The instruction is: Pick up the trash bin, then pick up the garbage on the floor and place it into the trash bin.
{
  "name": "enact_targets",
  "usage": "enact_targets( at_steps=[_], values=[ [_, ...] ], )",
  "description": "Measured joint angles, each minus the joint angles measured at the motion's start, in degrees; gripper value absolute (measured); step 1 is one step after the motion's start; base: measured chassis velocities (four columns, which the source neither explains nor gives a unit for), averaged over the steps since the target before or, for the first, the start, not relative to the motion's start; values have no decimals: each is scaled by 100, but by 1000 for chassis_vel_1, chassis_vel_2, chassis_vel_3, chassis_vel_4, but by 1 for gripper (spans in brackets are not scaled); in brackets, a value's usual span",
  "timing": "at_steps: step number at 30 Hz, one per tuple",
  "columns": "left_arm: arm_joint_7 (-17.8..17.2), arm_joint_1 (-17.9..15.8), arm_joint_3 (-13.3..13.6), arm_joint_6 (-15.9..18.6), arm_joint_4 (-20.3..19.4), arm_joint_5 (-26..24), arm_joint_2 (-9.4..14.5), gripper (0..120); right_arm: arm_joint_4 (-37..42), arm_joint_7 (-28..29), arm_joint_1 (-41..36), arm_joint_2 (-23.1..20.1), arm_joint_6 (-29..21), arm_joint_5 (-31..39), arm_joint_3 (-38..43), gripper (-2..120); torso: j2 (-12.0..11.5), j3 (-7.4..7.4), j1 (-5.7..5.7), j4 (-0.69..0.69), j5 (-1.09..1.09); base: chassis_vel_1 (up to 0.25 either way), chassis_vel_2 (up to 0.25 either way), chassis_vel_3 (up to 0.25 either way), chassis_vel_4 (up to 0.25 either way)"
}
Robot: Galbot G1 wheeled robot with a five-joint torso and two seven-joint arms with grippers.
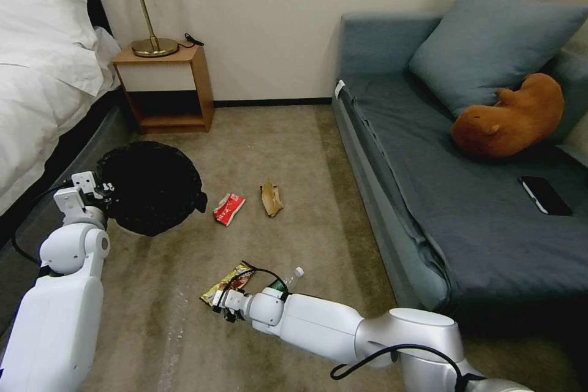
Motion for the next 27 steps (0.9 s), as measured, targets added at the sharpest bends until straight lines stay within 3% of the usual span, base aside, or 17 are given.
enact_targets(
  at_steps=[5, 27],
  values=[
    [35, -38, -39, -42, 78, -22, 113, 3, 341, 60, 22, -302, 4, -21, 354, 0, 0, 0, 0, -1, 1, 0, 0, 0, 0],
    [320, -222, -52, -451, 759, -103, 303, 3, 1090, 165, -151, -754, -31, 0, 1551, 0, 2, 0, 0, 0, 1, 0, 0, 0, 0]
  ],
)
